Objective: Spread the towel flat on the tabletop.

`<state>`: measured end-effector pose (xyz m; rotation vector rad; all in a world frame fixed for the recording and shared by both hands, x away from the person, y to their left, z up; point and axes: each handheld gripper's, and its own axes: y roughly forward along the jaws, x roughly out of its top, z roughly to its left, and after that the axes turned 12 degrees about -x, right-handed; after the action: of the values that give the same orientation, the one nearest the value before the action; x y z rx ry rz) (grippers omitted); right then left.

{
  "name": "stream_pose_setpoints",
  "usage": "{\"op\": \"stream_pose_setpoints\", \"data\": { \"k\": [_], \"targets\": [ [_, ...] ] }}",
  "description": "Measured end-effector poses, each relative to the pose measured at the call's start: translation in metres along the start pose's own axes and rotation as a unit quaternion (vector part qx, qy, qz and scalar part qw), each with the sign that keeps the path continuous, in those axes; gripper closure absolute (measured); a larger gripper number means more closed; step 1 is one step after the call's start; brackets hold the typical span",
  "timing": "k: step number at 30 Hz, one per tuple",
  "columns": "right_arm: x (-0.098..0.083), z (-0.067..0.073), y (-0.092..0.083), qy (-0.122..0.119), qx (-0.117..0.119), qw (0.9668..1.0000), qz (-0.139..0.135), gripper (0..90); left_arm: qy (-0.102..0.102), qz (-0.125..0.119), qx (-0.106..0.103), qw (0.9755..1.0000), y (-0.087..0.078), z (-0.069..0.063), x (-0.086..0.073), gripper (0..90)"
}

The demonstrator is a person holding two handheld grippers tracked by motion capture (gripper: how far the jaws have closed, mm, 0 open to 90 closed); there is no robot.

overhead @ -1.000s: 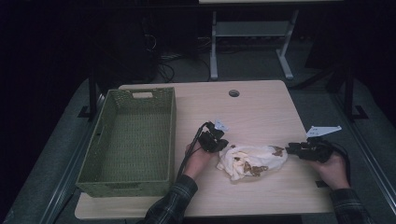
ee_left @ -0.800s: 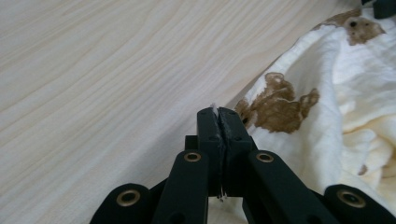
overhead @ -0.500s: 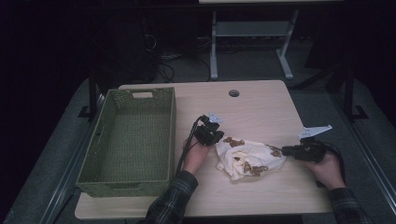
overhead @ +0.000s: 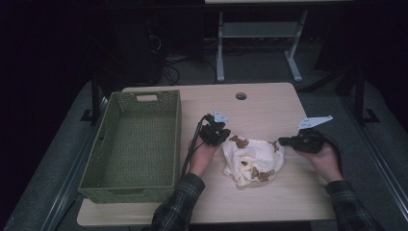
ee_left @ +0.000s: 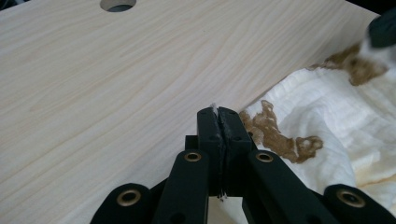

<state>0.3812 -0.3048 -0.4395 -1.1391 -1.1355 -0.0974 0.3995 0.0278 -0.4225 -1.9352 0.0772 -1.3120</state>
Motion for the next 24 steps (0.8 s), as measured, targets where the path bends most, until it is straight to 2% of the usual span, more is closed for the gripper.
{"op": "stream_pose_setpoints", "data": {
  "k": [1, 2, 3, 7, 8, 10, 11, 13, 16, 18, 19, 21, 24],
  "targets": [
    [0.003, 0.012, 0.013, -0.011, 0.013, 0.9998, 0.013, 88.5, 0.0, 0.0, -0.002, 1.0, 0.0, 0.0, 0.0, 88.6],
    [0.003, 0.016, 0.019, -0.018, 0.02, 0.9995, 0.016, 88.6, -0.001, 0.0, -0.002, 1.0, 0.001, 0.0, -0.001, 88.6],
    [0.003, 0.016, 0.019, -0.018, 0.02, 0.9995, 0.016, 88.6, -0.002, -0.001, -0.003, 1.0, 0.0, 0.0, -0.002, 88.6],
    [0.004, 0.027, 0.03, -0.012, 0.056, 0.9983, 0.011, 88.5, -0.002, 0.003, -0.006, 1.0, 0.002, 0.0, -0.005, 88.6],
    [0.004, 0.033, 0.031, -0.02, 0.063, 0.9978, 0.009, 84.5, -0.004, 0.003, -0.008, 1.0, 0.003, 0.0, -0.005, 88.6],
    [0.004, 0.034, 0.03, -0.022, 0.065, 0.9976, 0.004, 81.0, -0.002, 0.006, -0.009, 0.9999, 0.004, 0.0, -0.006, 88.6],
    [0.004, 0.033, 0.028, -0.014, 0.074, 0.9971, -0.004, 77.9, -0.003, 0.006, -0.01, 0.9999, 0.004, 0.0, -0.006, 88.6],
    [0.005, 0.028, 0.02, -0.007, 0.068, 0.9974, -0.022, 75.8, -0.002, 0.006, -0.011, 0.9999, 0.004, 0.0, -0.006, 88.6],
    [0.003, 0.016, 0.007, -0.001, 0.043, 0.9983, -0.038, 75.8, -0.001, 0.01, -0.012, 0.9999, 0.005, 0.0, -0.007, 88.5],
    [-0.002, 0.007, 0.007, 0.007, 0.023, 0.9994, -0.026, 77.3, -0.002, 0.011, -0.012, 0.9999, 0.006, 0.001, -0.008, 88.5],
    [-0.009, -0.001, 0.011, 0.014, 0.015, 0.9997, -0.01, 77.3, -0.002, 0.012, -0.013, 0.9998, 0.006, 0.001, -0.008, 88.5],
    [-0.012, -0.003, 0.015, 0.02, 0.019, 0.9996, -0.004, 77.3, -0.002, 0.013, -0.013, 0.9998, 0.007, 0.0, -0.009, 88.5],
    [-0.015, -0.002, 0.023, 0.017, 0.034, 0.9993, 0.005, 76.9, -0.003, 0.014, -0.015, 0.9998, 0.008, 0.0, -0.009, 88.5]
  ]
}}
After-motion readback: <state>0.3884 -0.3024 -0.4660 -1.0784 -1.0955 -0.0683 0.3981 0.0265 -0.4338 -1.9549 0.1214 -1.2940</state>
